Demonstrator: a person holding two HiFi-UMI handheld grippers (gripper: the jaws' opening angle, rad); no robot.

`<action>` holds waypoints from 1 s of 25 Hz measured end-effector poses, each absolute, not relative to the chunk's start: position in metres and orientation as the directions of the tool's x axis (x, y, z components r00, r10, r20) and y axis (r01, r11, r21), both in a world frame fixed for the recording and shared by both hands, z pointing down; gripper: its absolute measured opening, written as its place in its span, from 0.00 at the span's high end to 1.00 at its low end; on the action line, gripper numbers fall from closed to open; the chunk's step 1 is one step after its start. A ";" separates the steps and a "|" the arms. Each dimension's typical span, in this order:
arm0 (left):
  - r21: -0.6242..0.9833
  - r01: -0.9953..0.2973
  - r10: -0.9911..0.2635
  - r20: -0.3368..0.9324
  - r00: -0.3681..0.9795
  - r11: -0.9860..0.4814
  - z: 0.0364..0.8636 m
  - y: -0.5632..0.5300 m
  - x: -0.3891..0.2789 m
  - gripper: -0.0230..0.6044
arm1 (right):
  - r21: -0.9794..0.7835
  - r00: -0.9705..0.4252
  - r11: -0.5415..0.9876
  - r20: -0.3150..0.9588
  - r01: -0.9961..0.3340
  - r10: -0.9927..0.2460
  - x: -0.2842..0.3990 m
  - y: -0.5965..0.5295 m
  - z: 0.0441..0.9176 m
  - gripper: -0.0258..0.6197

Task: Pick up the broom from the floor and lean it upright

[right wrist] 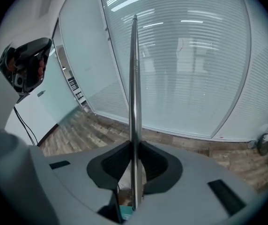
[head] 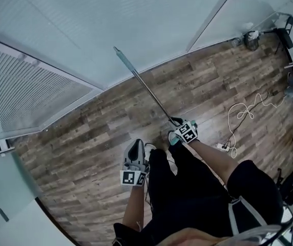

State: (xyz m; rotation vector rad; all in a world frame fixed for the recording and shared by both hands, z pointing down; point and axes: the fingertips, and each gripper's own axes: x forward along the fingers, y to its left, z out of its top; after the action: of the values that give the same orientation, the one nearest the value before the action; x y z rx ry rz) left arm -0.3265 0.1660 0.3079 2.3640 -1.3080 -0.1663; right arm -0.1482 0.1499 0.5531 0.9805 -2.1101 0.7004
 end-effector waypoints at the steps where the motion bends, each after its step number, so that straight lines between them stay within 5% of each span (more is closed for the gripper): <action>1: 0.415 -0.766 -0.818 0.082 0.569 -0.491 0.298 0.166 -0.321 0.93 | -0.154 -0.454 0.549 0.760 -0.822 -0.465 -0.140 0.150 0.540 0.84; 13: 0.411 -0.667 -0.722 0.031 0.691 -0.621 0.242 0.167 -0.265 0.93 | -0.019 -0.194 0.226 0.587 -0.974 -0.786 -0.005 0.135 0.416 0.84; 25: 0.403 -0.628 -0.673 0.039 0.739 -0.666 0.213 0.100 -0.158 0.93 | -0.157 -0.135 0.071 0.446 -0.985 -0.885 0.101 0.054 0.420 0.84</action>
State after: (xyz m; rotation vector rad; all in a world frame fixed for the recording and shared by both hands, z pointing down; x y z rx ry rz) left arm -0.1576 0.1001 0.2134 2.5477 -0.9981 -0.1586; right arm 0.1009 0.0542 0.4198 1.8941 -2.1142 0.6253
